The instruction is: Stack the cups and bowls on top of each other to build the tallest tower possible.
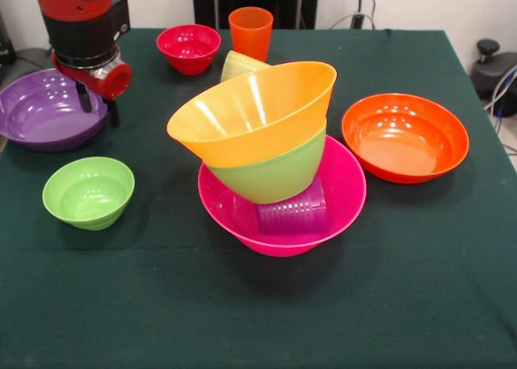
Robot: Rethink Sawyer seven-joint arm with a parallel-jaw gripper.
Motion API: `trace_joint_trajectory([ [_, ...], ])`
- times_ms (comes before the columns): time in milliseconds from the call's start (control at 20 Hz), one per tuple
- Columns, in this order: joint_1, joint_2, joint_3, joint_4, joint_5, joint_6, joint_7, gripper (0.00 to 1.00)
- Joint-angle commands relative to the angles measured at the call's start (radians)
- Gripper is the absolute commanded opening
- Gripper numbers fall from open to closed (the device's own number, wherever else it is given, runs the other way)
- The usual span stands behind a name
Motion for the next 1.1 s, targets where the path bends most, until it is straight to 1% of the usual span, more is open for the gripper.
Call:
trace_joint_trajectory([
  [50,0.056,-0.019,0.022,0.033,-0.008,-0.050,0.059,1.00],
  [100,0.058,-0.031,0.019,0.045,-0.004,-0.080,0.081,1.00],
  [200,0.053,-0.036,0.022,0.066,0.009,-0.101,0.100,1.00],
  [300,0.065,-0.025,0.005,0.054,0.002,-0.097,0.102,1.00],
  [450,0.055,-0.017,0.015,0.047,0.001,-0.061,0.059,1.00],
  [500,0.059,-0.016,0.012,0.045,-0.004,-0.063,0.053,0.00],
  [650,0.064,-0.016,0.008,0.045,-0.004,-0.061,0.058,0.00],
  [1100,0.054,-0.005,0.023,0.034,-0.008,-0.060,0.028,0.00],
])
